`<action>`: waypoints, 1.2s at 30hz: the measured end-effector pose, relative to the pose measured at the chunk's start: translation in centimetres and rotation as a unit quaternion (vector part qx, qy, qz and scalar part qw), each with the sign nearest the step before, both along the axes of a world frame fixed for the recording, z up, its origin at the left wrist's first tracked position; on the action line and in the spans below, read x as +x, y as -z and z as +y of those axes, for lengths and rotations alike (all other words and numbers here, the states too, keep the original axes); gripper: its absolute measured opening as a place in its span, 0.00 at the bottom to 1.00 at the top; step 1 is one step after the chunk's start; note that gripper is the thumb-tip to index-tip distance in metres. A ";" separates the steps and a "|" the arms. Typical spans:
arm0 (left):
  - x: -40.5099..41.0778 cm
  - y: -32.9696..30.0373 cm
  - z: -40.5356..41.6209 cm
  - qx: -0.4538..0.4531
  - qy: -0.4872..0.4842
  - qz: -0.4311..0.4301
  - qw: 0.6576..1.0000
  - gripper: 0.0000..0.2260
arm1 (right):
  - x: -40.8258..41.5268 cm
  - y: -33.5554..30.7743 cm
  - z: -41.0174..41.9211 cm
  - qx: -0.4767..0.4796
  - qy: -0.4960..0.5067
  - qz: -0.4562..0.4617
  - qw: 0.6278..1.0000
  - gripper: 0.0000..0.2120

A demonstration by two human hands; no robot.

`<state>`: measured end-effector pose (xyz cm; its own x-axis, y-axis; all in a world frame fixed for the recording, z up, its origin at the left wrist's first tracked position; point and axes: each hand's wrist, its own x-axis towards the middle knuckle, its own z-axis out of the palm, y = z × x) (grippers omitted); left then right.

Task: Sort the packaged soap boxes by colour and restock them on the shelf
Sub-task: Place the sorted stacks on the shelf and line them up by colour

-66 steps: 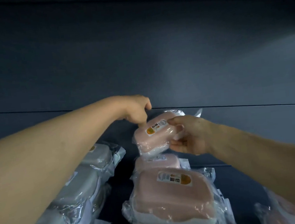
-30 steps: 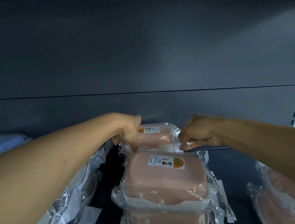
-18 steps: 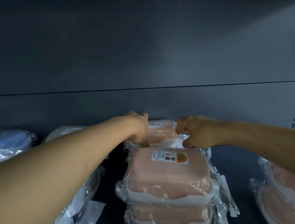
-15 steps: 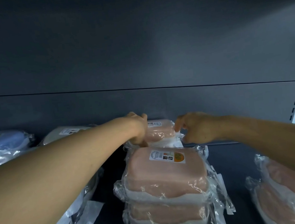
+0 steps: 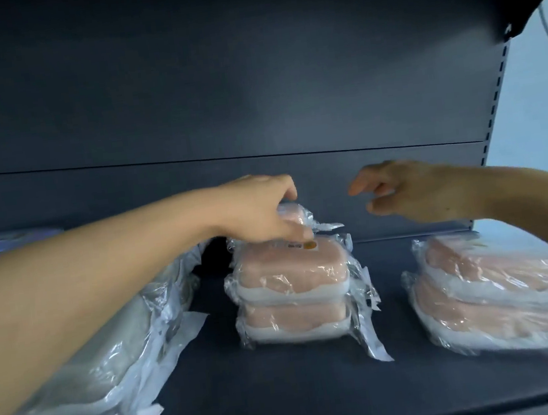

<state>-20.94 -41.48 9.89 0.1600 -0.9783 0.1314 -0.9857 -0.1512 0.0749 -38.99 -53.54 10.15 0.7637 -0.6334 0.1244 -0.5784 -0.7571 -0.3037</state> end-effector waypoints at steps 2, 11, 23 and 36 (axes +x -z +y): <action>-1.3 1.2 0.9 0.085 0.022 0.011 0.996 0.45 | -2.1 -0.2 0.0 0.026 0.034 -0.018 0.999 0.15; -1.6 5.2 -0.6 0.094 -0.048 -0.146 0.984 0.44 | -11.2 1.9 0.7 0.061 0.135 0.032 0.988 0.38; -0.8 6.8 -0.7 0.028 -0.156 -0.132 0.979 0.45 | -14.3 6.3 -1.3 -0.003 0.069 0.086 0.994 0.51; 0.1 5.5 1.2 0.000 -0.168 0.017 0.986 0.47 | -7.4 7.3 5.7 -0.022 -0.107 0.048 0.993 0.46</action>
<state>-20.88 -40.31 4.36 0.4784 -0.8698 0.1207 -0.8773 -0.4677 0.1072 -46.44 -47.84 2.82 0.8899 -0.4510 0.0686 -0.4277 -0.8771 -0.2188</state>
